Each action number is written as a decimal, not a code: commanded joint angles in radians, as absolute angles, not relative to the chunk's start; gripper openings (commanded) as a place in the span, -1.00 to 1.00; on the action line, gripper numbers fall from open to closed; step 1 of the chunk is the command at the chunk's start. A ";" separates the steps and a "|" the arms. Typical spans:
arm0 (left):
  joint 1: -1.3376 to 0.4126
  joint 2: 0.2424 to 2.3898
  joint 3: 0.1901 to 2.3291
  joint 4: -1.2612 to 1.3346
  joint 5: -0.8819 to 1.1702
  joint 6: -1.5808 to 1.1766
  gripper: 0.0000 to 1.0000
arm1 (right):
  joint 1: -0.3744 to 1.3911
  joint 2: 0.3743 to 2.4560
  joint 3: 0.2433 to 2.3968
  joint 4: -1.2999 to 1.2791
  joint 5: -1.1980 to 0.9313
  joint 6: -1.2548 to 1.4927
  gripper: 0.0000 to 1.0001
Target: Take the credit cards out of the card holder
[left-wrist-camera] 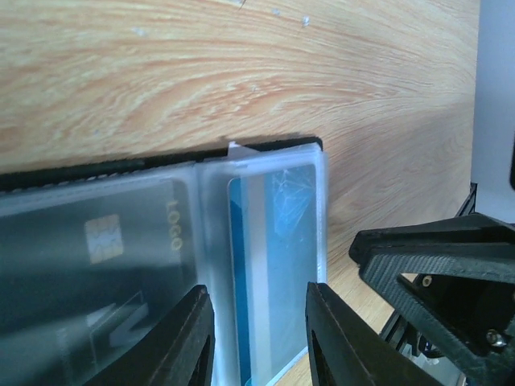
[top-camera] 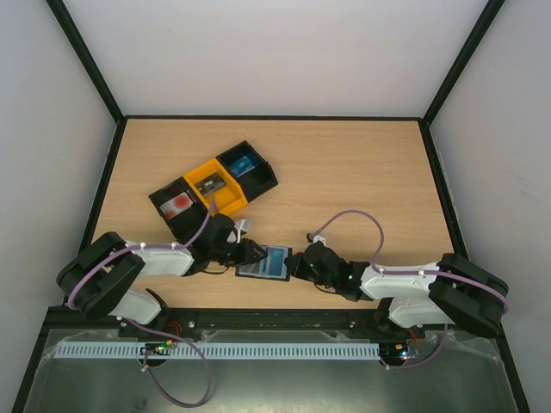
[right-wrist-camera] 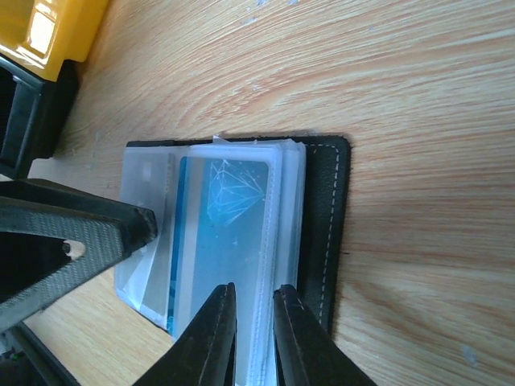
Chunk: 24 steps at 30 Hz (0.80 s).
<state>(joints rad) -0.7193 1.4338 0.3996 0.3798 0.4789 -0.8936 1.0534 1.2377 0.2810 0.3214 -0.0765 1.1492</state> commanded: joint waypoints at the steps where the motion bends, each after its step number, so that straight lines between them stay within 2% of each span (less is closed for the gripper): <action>1: -0.718 1.431 0.374 0.421 0.495 -0.900 -0.31 | 1.058 1.218 0.291 0.359 -0.084 1.146 -0.70; 19: -0.718 1.455 0.357 0.459 0.504 -0.915 -0.31 | 1.057 1.362 0.293 0.456 -0.098 1.156 -0.73; 24: -0.718 1.463 0.359 0.469 0.508 -0.919 -0.31 | 1.058 1.412 0.269 0.480 -0.117 1.174 -0.82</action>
<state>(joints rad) -0.7193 1.4528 0.3710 0.4431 0.4973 -0.9138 1.0534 1.3785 0.2874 0.4564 -0.1169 1.1553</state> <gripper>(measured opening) 0.343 0.099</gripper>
